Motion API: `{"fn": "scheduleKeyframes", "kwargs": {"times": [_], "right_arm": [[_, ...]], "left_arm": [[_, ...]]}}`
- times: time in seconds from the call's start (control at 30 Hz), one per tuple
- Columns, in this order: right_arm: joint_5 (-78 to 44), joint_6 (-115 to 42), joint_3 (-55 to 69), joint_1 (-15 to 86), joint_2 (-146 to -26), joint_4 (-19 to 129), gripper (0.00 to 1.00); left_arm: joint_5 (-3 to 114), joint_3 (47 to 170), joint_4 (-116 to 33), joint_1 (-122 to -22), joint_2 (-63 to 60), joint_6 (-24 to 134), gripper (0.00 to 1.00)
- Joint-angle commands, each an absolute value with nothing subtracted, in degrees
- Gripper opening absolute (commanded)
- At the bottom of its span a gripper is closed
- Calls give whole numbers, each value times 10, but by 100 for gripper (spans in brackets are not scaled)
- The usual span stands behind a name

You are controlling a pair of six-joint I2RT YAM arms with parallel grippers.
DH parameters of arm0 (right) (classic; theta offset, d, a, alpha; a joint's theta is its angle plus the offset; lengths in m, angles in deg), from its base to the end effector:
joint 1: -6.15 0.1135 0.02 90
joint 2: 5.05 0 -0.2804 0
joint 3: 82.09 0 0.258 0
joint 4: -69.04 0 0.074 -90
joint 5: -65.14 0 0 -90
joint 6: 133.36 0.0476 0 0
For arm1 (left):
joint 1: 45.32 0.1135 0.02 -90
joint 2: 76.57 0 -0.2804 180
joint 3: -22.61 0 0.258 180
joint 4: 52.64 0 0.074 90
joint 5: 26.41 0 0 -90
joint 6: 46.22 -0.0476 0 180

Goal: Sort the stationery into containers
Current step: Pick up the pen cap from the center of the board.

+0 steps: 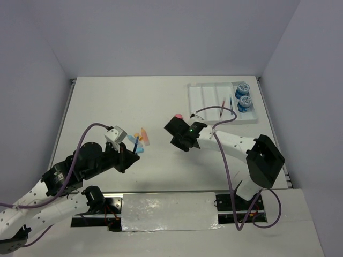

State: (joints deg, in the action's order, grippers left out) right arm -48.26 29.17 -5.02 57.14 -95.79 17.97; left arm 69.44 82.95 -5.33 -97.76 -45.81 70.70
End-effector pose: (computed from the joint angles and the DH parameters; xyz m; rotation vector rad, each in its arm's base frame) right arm 0.2190 0.2403 0.2265 0.5969 2.5002 0.2553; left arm 0.0764 -0.0914 0.3473 0.3631 1.9358 -0.8402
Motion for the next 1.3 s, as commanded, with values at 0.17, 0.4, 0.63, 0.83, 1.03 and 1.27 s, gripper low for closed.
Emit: {"fn": "scheduleKeyframes", "kwargs": {"times": [0.17,0.4,0.63,0.83,1.03,1.27], "right_arm": [[-518,575,113,579,-1071,-50,53],[-491,654,90,577,-1103,-51,53],[-472,652,80,568,-1135,-21,53],[-457,648,84,560,-1161,-20,52],[-444,652,74,559,-1175,-22,49],[-432,628,38,553,-1169,10,21]], "left_arm": [[655,826,-86,-979,-475,689,1],[629,820,-98,-982,-532,683,2],[627,819,-100,-991,-549,683,3],[627,819,-99,-995,-544,684,5],[628,818,-99,-995,-550,685,5],[633,818,-98,-1002,-558,688,6]]}}
